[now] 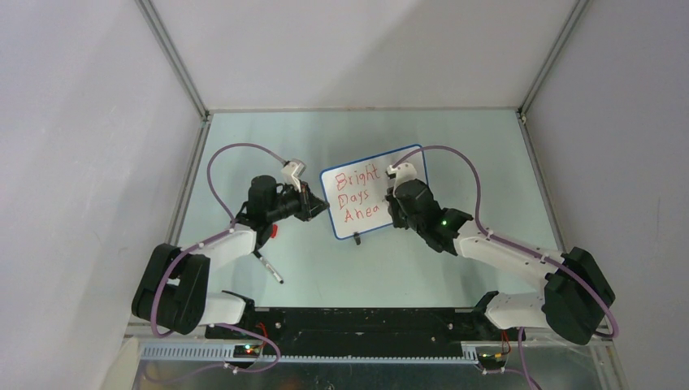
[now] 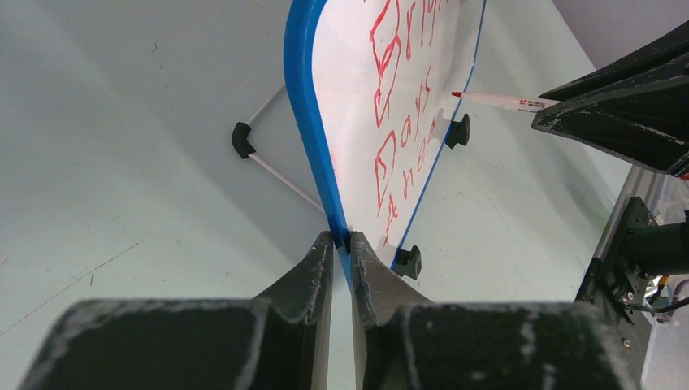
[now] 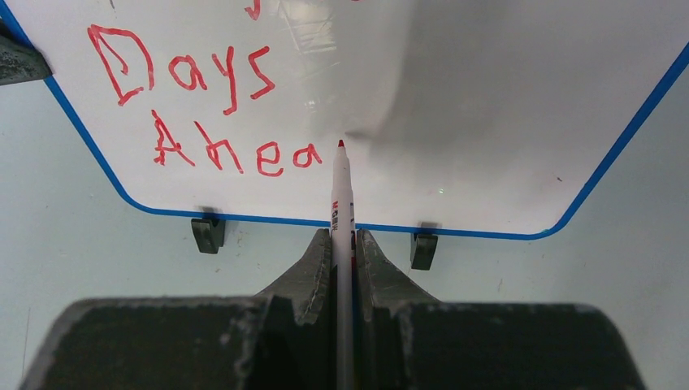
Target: Write a sentence on the whiteboard
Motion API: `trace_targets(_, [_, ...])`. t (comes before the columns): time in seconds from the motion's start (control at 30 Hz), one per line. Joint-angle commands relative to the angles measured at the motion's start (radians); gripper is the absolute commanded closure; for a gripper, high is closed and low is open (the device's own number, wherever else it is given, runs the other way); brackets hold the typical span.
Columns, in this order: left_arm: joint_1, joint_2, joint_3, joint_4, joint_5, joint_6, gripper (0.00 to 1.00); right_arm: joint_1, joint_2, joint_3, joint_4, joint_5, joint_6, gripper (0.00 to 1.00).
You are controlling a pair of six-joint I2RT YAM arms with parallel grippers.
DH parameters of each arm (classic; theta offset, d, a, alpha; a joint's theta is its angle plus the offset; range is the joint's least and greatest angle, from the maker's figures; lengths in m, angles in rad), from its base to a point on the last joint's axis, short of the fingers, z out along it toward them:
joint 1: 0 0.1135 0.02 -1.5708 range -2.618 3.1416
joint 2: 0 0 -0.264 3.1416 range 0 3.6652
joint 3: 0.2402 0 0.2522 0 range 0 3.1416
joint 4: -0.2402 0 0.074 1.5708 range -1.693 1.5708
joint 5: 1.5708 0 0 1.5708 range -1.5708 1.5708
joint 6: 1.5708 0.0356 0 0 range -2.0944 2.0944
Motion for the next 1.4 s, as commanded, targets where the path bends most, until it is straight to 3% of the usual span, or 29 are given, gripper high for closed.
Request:
trace_targets(0.0, [-0.010, -0.031, 0.039, 0.025, 0.008, 0.027, 0.85, -0.002, 0.011, 0.003, 0.021, -0.009, 0.000, 1.00])
trace_targets(0.87, [-0.010, -0.035, 0.036, 0.025, 0.007, 0.027, 0.85, -0.004, 0.054, 0.003, 0.040, 0.009, -0.003, 1.00])
trace_targets(1.37, [-0.010, -0.037, 0.037, 0.020, 0.006, 0.029, 0.85, -0.003, 0.062, 0.004, 0.038, -0.060, -0.016, 1.00])
